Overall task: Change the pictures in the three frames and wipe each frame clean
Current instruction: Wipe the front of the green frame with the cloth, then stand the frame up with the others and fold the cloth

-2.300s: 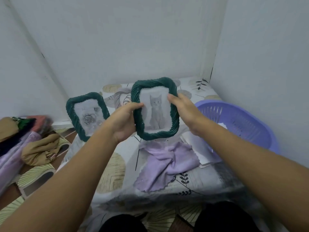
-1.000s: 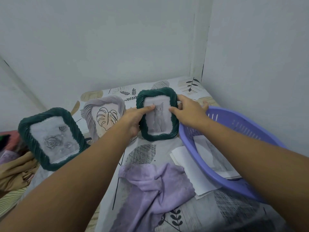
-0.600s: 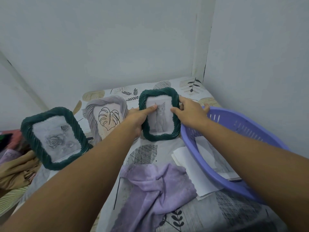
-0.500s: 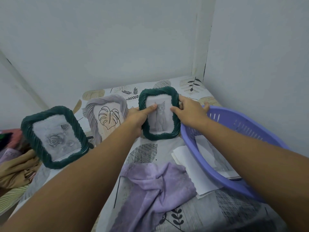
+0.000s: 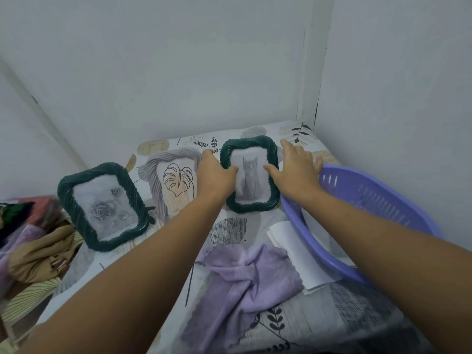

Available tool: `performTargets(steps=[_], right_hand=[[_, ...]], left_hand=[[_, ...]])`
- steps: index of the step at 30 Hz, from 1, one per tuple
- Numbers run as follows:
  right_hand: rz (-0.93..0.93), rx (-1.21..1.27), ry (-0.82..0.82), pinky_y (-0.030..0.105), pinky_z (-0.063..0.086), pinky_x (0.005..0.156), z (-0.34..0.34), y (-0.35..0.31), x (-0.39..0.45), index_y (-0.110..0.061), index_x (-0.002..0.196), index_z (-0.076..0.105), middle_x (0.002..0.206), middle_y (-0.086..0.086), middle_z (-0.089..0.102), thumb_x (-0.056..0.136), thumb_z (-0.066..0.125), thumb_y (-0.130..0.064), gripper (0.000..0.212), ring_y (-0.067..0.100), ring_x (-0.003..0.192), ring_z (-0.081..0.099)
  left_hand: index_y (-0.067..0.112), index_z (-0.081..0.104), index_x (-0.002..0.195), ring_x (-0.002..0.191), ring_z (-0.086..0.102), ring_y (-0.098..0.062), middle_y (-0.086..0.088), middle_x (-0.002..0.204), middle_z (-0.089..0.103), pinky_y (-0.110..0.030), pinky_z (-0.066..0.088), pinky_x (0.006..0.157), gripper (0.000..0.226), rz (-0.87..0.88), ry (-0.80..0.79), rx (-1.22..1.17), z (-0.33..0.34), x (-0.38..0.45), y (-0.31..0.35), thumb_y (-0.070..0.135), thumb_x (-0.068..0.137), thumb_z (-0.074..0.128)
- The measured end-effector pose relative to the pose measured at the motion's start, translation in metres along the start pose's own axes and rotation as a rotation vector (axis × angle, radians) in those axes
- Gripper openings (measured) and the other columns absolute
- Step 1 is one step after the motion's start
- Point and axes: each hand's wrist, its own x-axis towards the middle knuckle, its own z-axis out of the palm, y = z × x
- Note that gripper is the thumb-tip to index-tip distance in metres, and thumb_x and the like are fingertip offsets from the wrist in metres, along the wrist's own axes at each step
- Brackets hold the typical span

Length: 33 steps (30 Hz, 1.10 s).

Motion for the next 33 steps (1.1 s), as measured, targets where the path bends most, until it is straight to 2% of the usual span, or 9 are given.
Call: performTargets(steps=[2,6,11,14,17,24,26,30,33], right_hand=[[-0.044,-0.001,0.131,0.055,0.024,0.114,-0.006,-0.008,-0.013,-0.023,0.151,0.036,0.139,0.01,0.047,0.096,0.059,-0.052,0.067,0.034,0.129,0.041],[-0.235,0.052,0.281,0.04,0.031,0.09,-0.016,-0.032,-0.049,-0.025,0.134,0.05,0.122,0.003,0.052,0.095,0.062,-0.045,0.046,0.027,0.113,0.044],[-0.428,0.235,0.022,0.045,0.048,0.081,-0.012,-0.048,-0.097,-0.021,0.111,0.055,0.092,-0.005,0.058,0.095,0.064,-0.031,0.021,0.023,0.092,0.054],[-0.397,0.244,-0.217,0.045,0.052,0.075,0.0,-0.045,-0.119,-0.022,0.115,0.054,0.079,-0.007,0.062,0.095,0.065,-0.031,0.025,0.02,0.083,0.06],[-0.356,0.158,-0.37,0.045,0.052,0.081,0.012,-0.037,-0.134,-0.022,0.125,0.053,0.087,-0.006,0.067,0.094,0.066,-0.032,0.035,0.02,0.09,0.062],[-0.436,0.262,-0.534,0.036,0.036,0.107,0.011,-0.051,-0.139,-0.04,0.148,0.046,0.129,0.01,0.053,0.091,0.068,-0.022,0.064,0.024,0.122,0.047],[-0.478,0.255,-0.578,0.041,0.038,0.107,0.009,-0.063,-0.137,-0.049,0.136,0.053,0.126,0.006,0.055,0.087,0.068,-0.031,0.054,0.024,0.122,0.047],[-0.572,0.333,-0.639,0.032,0.046,0.077,0.003,-0.083,-0.135,-0.03,0.095,0.065,0.088,-0.016,0.063,0.086,0.074,-0.028,0.013,0.01,0.086,0.058],[-0.53,0.434,-0.671,0.023,0.039,0.066,0.002,-0.093,-0.136,-0.027,0.079,0.061,0.073,-0.018,0.057,0.088,0.077,-0.029,0.018,0.001,0.069,0.05]], left_hand=[[0.015,0.041,0.146,0.118,0.054,-0.021,-0.006,0.133,0.052,-0.033,0.047,0.098,0.063,0.069,0.032,0.017,-0.014,-0.015,-0.003,0.025,0.093,0.073],[0.018,0.062,0.118,0.096,0.061,-0.013,0.001,0.11,0.065,-0.031,0.052,0.083,0.026,0.192,-0.161,0.279,-0.044,-0.052,-0.025,0.026,0.094,0.07],[0.02,0.07,0.122,0.103,0.063,-0.021,-0.003,0.115,0.069,-0.031,0.048,0.085,0.039,0.095,-0.452,0.59,-0.066,-0.085,-0.073,0.041,0.09,0.072],[0.022,0.074,0.096,0.094,0.066,-0.022,-0.001,0.094,0.07,-0.028,0.044,0.071,0.017,0.086,-0.473,0.592,-0.07,-0.097,-0.091,0.035,0.085,0.076],[0.024,0.063,0.075,0.087,0.066,-0.026,0.0,0.082,0.068,-0.032,0.047,0.068,0.015,0.091,-0.437,0.475,-0.073,-0.103,-0.103,0.021,0.086,0.071],[0.024,0.069,0.098,0.081,0.062,-0.025,-0.007,0.088,0.07,-0.039,0.049,0.077,0.01,0.267,-0.464,0.138,-0.114,-0.116,-0.095,0.021,0.102,0.061],[0.026,0.071,0.1,0.082,0.063,-0.023,-0.008,0.09,0.07,-0.038,0.05,0.076,0.013,0.286,-0.471,0.113,-0.13,-0.118,-0.088,0.021,0.103,0.059],[0.022,0.073,0.103,0.084,0.066,-0.015,-0.007,0.097,0.074,-0.03,0.051,0.076,0.016,0.246,-0.491,0.015,-0.163,-0.125,-0.074,0.018,0.104,0.058],[0.021,0.074,0.099,0.08,0.061,-0.012,-0.01,0.091,0.071,-0.029,0.049,0.072,0.01,0.23,-0.486,-0.018,-0.184,-0.126,-0.075,0.027,0.1,0.066]])
